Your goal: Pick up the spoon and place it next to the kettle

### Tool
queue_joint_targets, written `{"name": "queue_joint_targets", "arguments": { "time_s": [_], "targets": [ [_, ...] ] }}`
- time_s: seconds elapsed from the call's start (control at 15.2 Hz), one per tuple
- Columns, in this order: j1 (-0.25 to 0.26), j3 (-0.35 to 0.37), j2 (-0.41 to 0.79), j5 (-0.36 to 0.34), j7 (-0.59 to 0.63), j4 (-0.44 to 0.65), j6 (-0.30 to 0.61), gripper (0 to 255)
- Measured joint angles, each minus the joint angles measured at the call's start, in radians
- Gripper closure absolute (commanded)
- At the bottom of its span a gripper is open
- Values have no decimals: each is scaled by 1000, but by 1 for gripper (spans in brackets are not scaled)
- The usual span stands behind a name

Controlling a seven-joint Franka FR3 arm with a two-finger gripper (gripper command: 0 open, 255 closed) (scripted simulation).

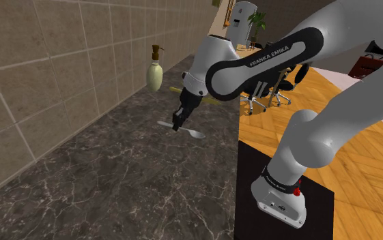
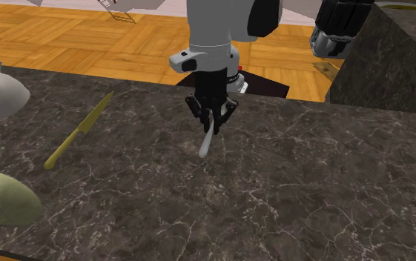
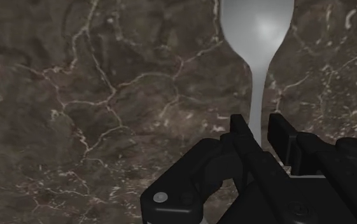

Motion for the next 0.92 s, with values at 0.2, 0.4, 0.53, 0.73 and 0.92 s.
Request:
{"name": "queue_joint_targets", "arguments": {
  "time_s": [0.2, 0.4, 0.53, 0.73, 0.92],
  "targets": [
    [-4, -3, -25, -7, 6, 23, -48, 255],
    [-7, -7, -53, -15, 11, 47, -99, 255],
    [-9, -10, -67, -19, 14, 64, -131, 255],
    [-12, -15, -91, -26, 18, 90, -181, 255],
    [-15, -18, -107, -32, 24, 119, -226, 255]
  ]
}}
